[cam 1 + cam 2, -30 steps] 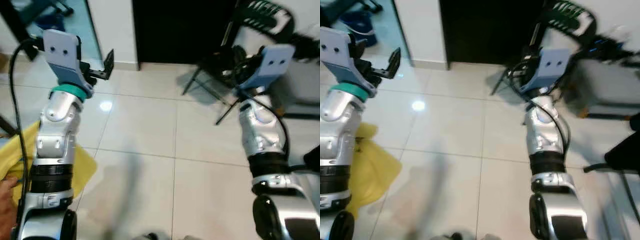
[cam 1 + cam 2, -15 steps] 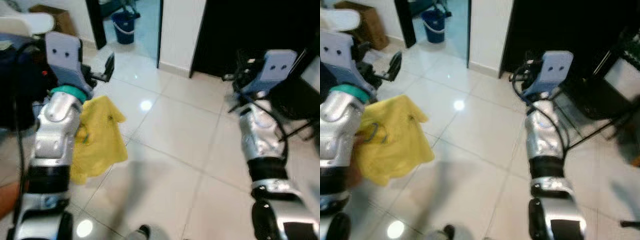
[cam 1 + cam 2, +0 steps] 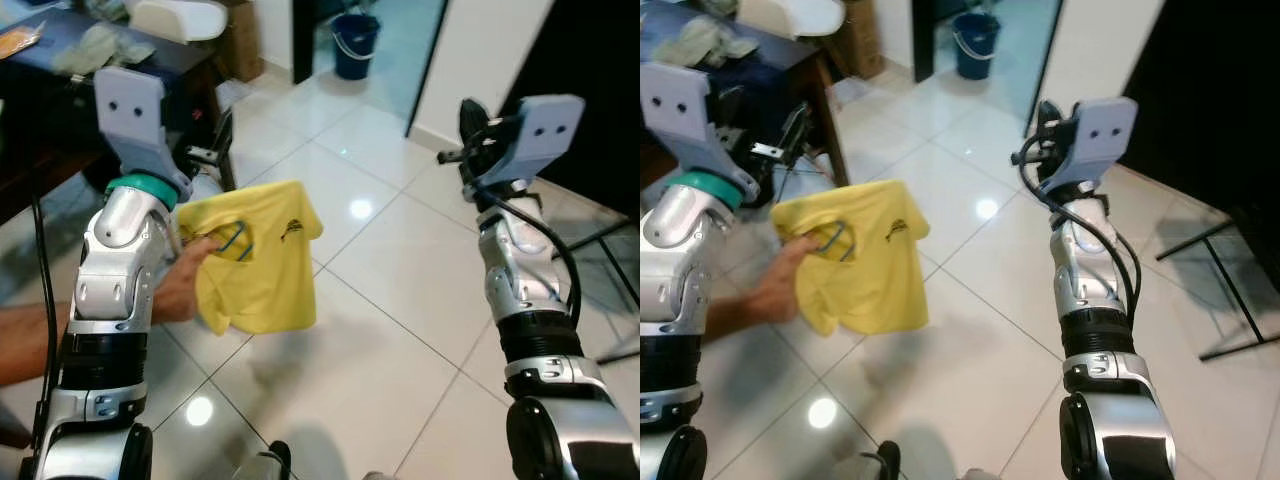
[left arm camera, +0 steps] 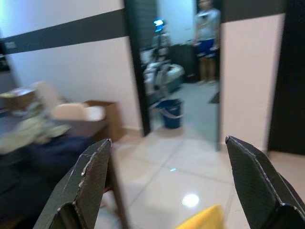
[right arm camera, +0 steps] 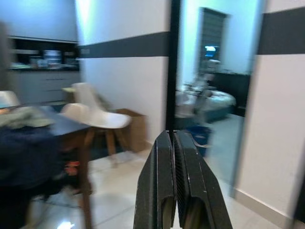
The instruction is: Hang hanger
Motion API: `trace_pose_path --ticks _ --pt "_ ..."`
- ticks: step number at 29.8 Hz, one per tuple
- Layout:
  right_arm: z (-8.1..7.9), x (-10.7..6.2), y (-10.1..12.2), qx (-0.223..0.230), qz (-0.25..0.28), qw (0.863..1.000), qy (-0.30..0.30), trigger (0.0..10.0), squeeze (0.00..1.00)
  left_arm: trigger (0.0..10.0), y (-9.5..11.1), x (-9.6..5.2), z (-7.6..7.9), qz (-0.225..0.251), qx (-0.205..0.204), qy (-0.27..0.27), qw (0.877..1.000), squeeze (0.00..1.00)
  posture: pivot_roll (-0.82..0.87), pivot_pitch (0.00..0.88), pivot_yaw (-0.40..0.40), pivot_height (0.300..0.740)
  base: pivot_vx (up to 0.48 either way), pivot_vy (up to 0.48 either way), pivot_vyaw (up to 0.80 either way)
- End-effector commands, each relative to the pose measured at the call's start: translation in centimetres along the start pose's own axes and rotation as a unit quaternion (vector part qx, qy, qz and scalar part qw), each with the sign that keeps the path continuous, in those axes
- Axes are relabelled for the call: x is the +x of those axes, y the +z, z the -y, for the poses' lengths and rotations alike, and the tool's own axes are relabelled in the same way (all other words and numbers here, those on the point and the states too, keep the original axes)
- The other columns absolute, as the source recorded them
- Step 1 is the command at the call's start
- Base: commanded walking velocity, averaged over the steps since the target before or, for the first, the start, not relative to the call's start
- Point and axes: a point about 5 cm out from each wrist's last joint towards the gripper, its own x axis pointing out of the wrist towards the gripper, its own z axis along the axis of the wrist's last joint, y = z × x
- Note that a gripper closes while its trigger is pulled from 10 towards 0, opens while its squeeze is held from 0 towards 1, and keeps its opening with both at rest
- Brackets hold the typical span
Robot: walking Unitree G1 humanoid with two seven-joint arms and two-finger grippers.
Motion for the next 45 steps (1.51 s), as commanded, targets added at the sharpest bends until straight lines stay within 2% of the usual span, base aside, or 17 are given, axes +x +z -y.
trace_pose_path --ticks 1,3,5,6,8,10,12,21,24,35,45 --pt "0.3 -0.6 -1.0 0.003 -0.019 1.000 -0.005 10.0 0.00 10.0 -2.2 -0.8 -0.9 -0.036 0.003 0.014 0.999 0.00 0.05 0.000 0.019 0.740 0.000 0.000 0.77" --pt "0.1 -1.7 -2.9 -0.007 -0.055 0.998 -0.003 10.0 0.00 10.0 -5.4 -2.5 -2.6 -0.083 0.057 0.034 0.994 0.00 0.06 0.000 0.011 0.740 0.000 0.000 0.77" --pt "-0.3 -3.0 -4.8 -0.012 -0.090 0.996 0.008 10.0 0.00 10.0 -8.2 -4.4 -3.4 -0.126 0.095 0.035 0.987 0.00 0.06 0.000 0.007 0.740 0.000 0.000 0.77" --pt "-0.3 -3.0 -4.8 -0.012 -0.090 0.996 0.008 10.0 0.00 10.0 -8.2 -4.4 -3.4 -0.126 0.095 0.035 0.987 0.00 0.06 0.000 0.007 0.740 0.000 0.000 0.77" --pt "-0.6 -4.0 -6.1 -0.008 -0.117 0.993 0.011 10.0 0.00 10.0 -10.6 -6.2 -3.9 -0.174 0.097 0.051 0.979 0.00 0.06 0.000 0.007 0.740 0.000 0.000 0.77" --pt "-0.7 -4.5 -6.8 -0.003 -0.131 0.991 0.009 10.0 0.00 10.0 -12.3 -7.3 -4.1 -0.207 0.095 0.069 0.971 0.00 0.06 0.000 0.005 0.740 0.000 0.000 0.77" --pt "-0.8 -4.8 -7.2 -0.001 -0.140 0.990 0.007 10.0 0.00 10.0 -13.0 -7.7 -4.1 -0.221 0.086 0.085 0.968 0.00 0.06 0.000 0.009 0.740 0.000 0.000 0.77" --pt "-0.7 -5.8 -8.3 -0.007 -0.169 0.986 0.007 10.0 0.00 10.0 -12.0 -6.4 -4.0 -0.194 0.074 0.086 0.974 0.00 0.05 0.000 0.013 0.740 0.000 0.000 0.76" --pt "-0.4 -6.4 -8.9 -0.011 -0.180 0.984 0.006 10.0 0.00 10.0 -10.9 -5.2 -4.0 -0.160 0.077 0.081 0.981 0.00 0.05 0.000 0.021 0.740 0.000 0.000 0.19" --pt "0.2 -5.6 -7.9 -0.009 -0.148 0.989 -0.005 10.0 0.00 10.0 -8.4 -3.1 -3.2 -0.109 0.062 0.069 0.990 0.00 0.05 0.000 0.028 0.740 0.000 0.000 0.00" --pt "0.1 -5.3 -7.4 -0.007 -0.130 0.991 -0.004 10.0 0.00 10.0 -7.6 -2.6 -2.9 -0.091 0.049 0.073 0.992 0.00 0.05 0.000 0.026 0.740 0.000 0.000 0.00"
